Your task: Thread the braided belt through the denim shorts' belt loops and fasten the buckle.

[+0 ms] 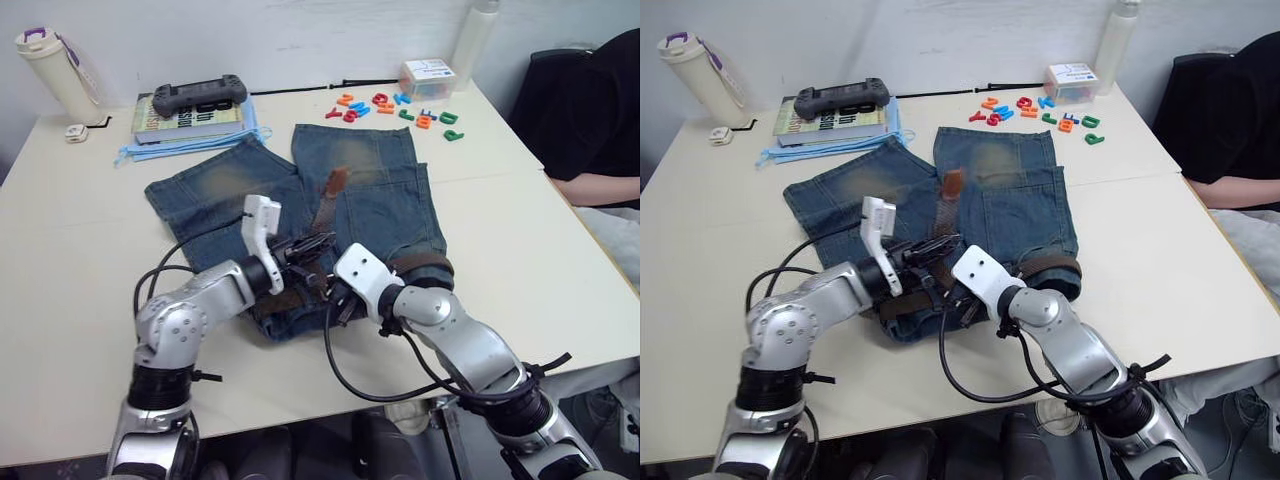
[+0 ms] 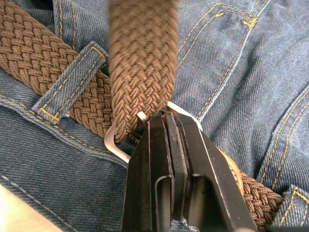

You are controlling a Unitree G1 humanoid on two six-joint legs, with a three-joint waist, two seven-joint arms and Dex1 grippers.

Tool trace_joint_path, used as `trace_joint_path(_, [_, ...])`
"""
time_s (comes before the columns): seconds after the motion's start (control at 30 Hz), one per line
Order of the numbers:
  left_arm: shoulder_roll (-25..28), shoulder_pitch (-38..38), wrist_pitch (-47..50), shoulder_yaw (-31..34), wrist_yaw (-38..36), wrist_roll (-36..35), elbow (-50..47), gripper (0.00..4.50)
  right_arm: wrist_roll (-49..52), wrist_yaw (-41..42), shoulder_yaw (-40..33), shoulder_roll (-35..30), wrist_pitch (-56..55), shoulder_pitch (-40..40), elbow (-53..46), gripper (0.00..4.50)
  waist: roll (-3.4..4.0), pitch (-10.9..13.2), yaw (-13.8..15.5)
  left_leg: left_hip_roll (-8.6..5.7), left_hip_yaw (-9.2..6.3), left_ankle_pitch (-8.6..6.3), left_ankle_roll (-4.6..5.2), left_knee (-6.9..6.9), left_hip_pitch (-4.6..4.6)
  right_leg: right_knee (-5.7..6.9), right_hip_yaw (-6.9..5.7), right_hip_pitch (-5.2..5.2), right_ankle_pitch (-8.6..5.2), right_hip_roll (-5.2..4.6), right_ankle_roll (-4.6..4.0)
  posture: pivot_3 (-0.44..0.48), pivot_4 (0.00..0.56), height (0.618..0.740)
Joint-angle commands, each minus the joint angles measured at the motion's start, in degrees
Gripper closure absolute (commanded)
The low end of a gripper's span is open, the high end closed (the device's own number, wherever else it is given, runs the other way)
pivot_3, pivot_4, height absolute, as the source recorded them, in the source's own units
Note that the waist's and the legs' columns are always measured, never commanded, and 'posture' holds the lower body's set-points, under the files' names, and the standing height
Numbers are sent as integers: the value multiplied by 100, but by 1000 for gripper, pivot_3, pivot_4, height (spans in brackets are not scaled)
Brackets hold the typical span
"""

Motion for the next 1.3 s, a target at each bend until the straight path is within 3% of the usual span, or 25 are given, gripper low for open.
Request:
trace_joint_path(0.03, [-227, -244, -179, -176, -121, 367, 305, 4500, 32, 140, 370, -55, 205, 197, 87, 4469, -1, -1, 2, 1, 0, 0, 0, 0, 0, 0, 0, 0, 0, 0, 0, 0, 150, 738])
trace_joint_path(0.33, [-465, -908, -223, -358, -1322, 698, 1177, 4500, -129, 299, 686, -221, 84, 263, 26, 4469, -1, -2, 81, -3, -9, 1, 1, 10, 1, -2, -11, 13, 1, 2, 2, 0, 150, 738])
trace_joint_path(0.5, [-625, -1227, 34, -121, -1754, 423, 1304, 4500, -191, 359, 740, -205, 8, 260, 87, 4469, -1, -2, 68, 1, -10, 0, 2, 3, 0, -8, -10, 9, 1, -2, 2, 0, 150, 738])
trace_joint_path(1.07, [-744, -1582, 177, 256, -1747, 898, 1993, 4500, -341, 423, 780, -129, -2, 259, 65, 4469, -1, -2, -5, 4, -10, 0, 1, 1, 0, -5, -10, 5, 1, -4, 2, 0, 150, 738])
trace_joint_path(1.3, [-1047, -1725, 171, 226, -1475, 1059, 2207, 4500, -507, 527, 1002, -275, -41, 129, 54, 4469, -2, -3, -30, 2, -11, 0, 1, 1, 0, -7, -10, 6, 1, -4, 2, 0, 150, 738])
